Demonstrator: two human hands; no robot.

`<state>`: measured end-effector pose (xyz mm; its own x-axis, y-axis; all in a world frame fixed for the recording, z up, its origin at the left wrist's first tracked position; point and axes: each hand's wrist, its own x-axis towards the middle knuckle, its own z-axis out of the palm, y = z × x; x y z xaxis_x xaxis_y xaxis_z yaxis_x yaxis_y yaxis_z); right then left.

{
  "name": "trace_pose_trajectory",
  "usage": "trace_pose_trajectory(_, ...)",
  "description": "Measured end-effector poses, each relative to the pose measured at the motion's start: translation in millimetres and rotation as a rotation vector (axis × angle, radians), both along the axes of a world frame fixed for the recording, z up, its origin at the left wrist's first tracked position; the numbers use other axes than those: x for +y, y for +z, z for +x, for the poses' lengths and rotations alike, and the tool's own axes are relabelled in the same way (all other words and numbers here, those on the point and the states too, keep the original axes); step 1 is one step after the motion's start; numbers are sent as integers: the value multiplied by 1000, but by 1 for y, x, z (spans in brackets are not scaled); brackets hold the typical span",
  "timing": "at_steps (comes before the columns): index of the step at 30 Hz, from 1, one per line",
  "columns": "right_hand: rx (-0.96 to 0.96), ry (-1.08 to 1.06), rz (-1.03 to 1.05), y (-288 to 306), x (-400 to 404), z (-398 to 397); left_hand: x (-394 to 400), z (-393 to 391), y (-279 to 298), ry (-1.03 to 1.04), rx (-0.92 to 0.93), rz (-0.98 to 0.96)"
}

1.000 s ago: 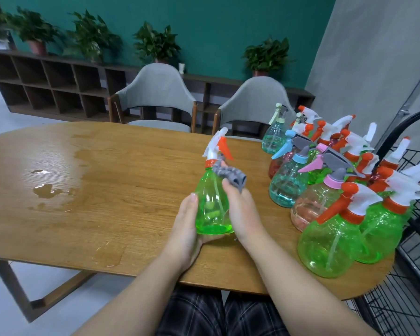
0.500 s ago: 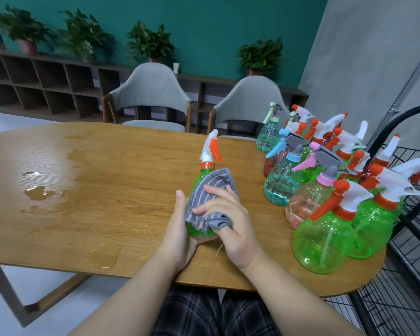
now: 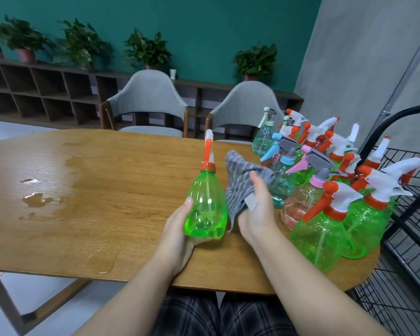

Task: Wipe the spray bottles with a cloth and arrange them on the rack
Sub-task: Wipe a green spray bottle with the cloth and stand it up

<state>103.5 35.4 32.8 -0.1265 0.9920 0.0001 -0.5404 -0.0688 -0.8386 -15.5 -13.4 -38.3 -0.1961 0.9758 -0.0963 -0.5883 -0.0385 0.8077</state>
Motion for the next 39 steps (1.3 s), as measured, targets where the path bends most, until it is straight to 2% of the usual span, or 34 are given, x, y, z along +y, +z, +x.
trace_pose_trajectory(4, -573, 104, 365, -11, -5, -18, -1, 1, 0, -17, 15, 79)
trace_pose_trajectory(12, -884, 41, 728, -32, -10, -16, 1, 0, 1, -20, -11, 44)
trace_pose_trajectory(16, -825, 51, 837, -44, -14, -10, 0, -1, 0, -45, -7, 75)
trace_pose_trajectory(20, -761, 76, 862, -54, -19, 0, 0, -1, 0, -65, -2, 76)
trace_pose_trajectory(25, -584, 33, 903, -58, -29, 9, 0, 0, 0, 53, 25, 18)
trace_pose_trajectory(27, -340, 54, 667, -48, -37, 10, 2, 1, -2, 95, -3, 22)
trace_pose_trajectory(30, 133, 1, 33, -19, -35, 10, 3, 0, -4, 83, -16, 42)
trace_pose_trajectory(32, 330, -91, -229, -4, -22, 11, 3, -2, -4, 65, -23, 43)
trace_pose_trajectory(34, 337, -141, -266, 7, -12, 9, 4, -4, -7, 49, -44, 41)
trace_pose_trajectory(36, 232, -163, -167, 11, -7, 2, 3, -4, -6, 33, -41, 50)
trace_pose_trajectory(38, 49, -123, -25, 13, -6, -8, 2, -2, -5, 33, -35, 55)
trace_pose_trajectory(39, -108, -103, 64, 12, -7, -13, 2, -2, -4, 47, -33, 50)
